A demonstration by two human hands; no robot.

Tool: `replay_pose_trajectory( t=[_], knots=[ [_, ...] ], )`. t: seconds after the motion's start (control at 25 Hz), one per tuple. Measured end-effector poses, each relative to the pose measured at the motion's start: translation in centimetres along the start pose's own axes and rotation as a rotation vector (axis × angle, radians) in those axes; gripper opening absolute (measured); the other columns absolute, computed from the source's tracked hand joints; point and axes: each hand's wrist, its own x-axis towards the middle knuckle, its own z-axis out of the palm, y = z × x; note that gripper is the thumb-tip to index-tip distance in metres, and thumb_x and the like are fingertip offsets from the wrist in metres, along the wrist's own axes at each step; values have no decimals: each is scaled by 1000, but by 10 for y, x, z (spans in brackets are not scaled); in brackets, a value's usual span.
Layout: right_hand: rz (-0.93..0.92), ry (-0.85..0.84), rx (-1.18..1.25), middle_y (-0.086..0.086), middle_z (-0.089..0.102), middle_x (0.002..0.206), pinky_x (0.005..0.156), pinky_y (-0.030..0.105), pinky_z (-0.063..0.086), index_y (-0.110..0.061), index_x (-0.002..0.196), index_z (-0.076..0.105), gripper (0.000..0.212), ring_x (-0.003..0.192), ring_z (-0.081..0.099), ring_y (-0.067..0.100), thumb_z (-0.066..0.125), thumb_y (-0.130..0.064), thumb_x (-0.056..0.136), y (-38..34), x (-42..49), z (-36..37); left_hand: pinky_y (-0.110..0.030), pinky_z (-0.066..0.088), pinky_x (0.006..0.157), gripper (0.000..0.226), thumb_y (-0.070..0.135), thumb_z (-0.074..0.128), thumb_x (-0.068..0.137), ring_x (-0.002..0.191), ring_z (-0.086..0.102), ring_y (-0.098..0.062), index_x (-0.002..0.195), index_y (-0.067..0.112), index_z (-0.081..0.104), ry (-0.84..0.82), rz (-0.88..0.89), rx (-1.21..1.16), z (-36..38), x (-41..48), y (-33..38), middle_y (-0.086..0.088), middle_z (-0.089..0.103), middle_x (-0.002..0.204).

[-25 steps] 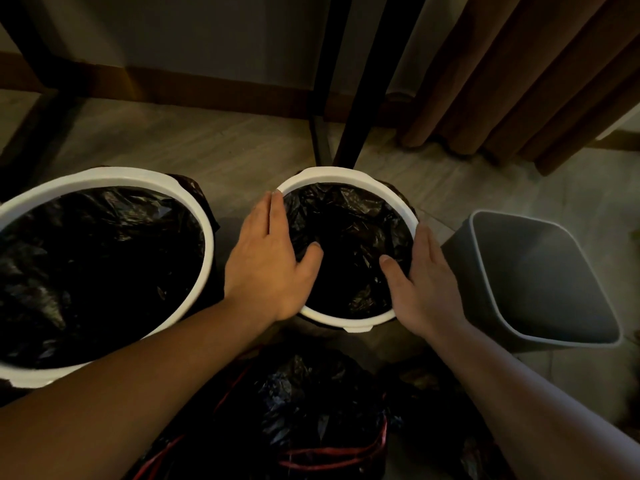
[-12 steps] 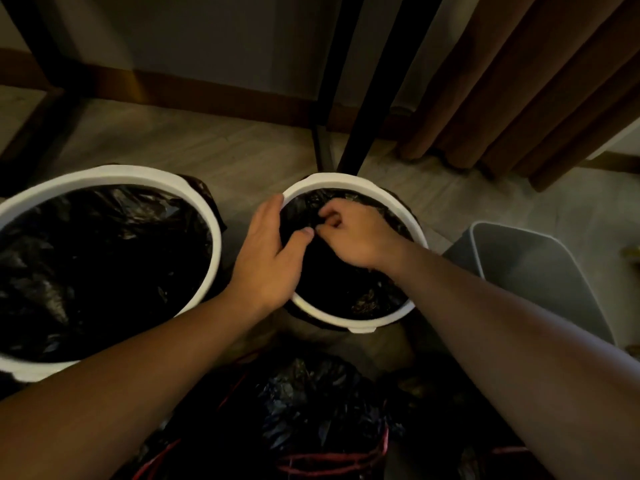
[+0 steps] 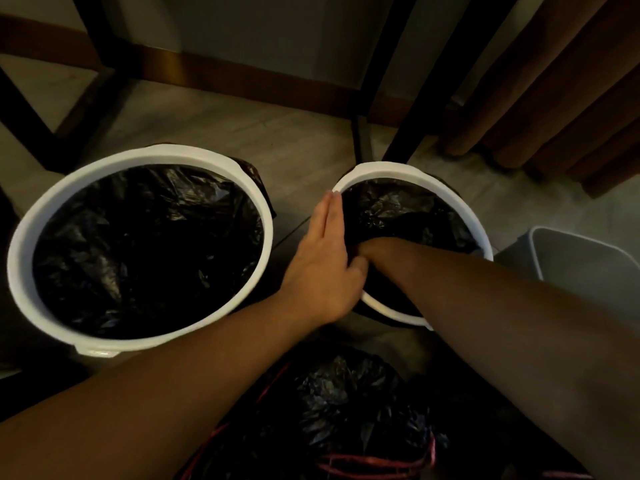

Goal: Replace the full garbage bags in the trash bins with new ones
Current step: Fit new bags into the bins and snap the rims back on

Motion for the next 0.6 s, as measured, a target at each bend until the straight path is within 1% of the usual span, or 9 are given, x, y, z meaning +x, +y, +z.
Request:
replay_pose_trajectory(
  t=[0.08,0.16,0.2,0.24,0.32,0.36,0.48,0.56,0.6],
  knots=[
    [-11,-67,-25,16,61,139,110,44,44,-11,136,59,36,127,58,35,55,-16,101,12,-6,-5,-33,23,124,104,25,55,88,160,5,-13,163,31,-16,-43,-18,6,-4,1,3,22,-18,170],
    [29,-80,83,15,72,116,97,48,57,-12,113,68,25,108,69,34,57,-23,92,25,-12,-20,-31,20,125,107,16,54,85,160,3,-13,164,30,-17,-61,-16,6,-7,1,4,20,-20,170],
    [54,-65,174,15,73,108,92,48,60,-13,105,68,20,101,72,34,57,-24,93,34,-13,-24,-31,19,126,107,13,53,85,160,2,-12,164,29,-16,-68,-14,7,-7,1,5,19,-20,170],
    [77,-51,167,14,73,108,91,48,60,-13,105,68,19,100,72,33,58,-26,95,45,-9,-23,-30,18,126,106,11,53,85,160,0,-11,164,29,-16,-78,-13,9,-8,1,6,19,-21,170],
    [142,-81,-17,14,67,125,104,51,51,-14,122,66,31,112,65,34,58,-34,99,65,0,-10,-28,18,123,105,15,54,87,160,3,-14,163,30,-17,-93,3,23,-7,0,7,22,-22,169],
    [182,-127,-80,15,61,135,110,50,44,-16,132,62,37,121,59,36,57,-35,101,69,6,1,-29,21,122,105,20,55,89,160,6,-16,163,32,-18,-95,12,33,-7,0,7,25,-23,168],
    [138,-300,-259,17,47,154,109,36,38,-7,153,45,46,136,49,33,49,-23,110,69,23,34,-38,27,123,104,41,61,95,159,14,-20,161,36,-19,-79,18,38,-6,1,3,32,-22,164],
    [85,-385,-250,17,46,154,114,40,38,-1,155,39,45,129,50,29,44,-14,112,58,18,41,-38,28,122,106,50,64,94,158,16,-22,161,38,-17,-57,28,35,-3,1,0,33,-20,164],
    [72,-405,-213,15,52,145,113,42,40,2,150,46,41,120,52,26,45,-12,111,55,11,36,-37,27,122,107,54,65,93,159,16,-22,162,37,-16,-45,30,35,-1,2,-1,32,-19,164]
  ],
)
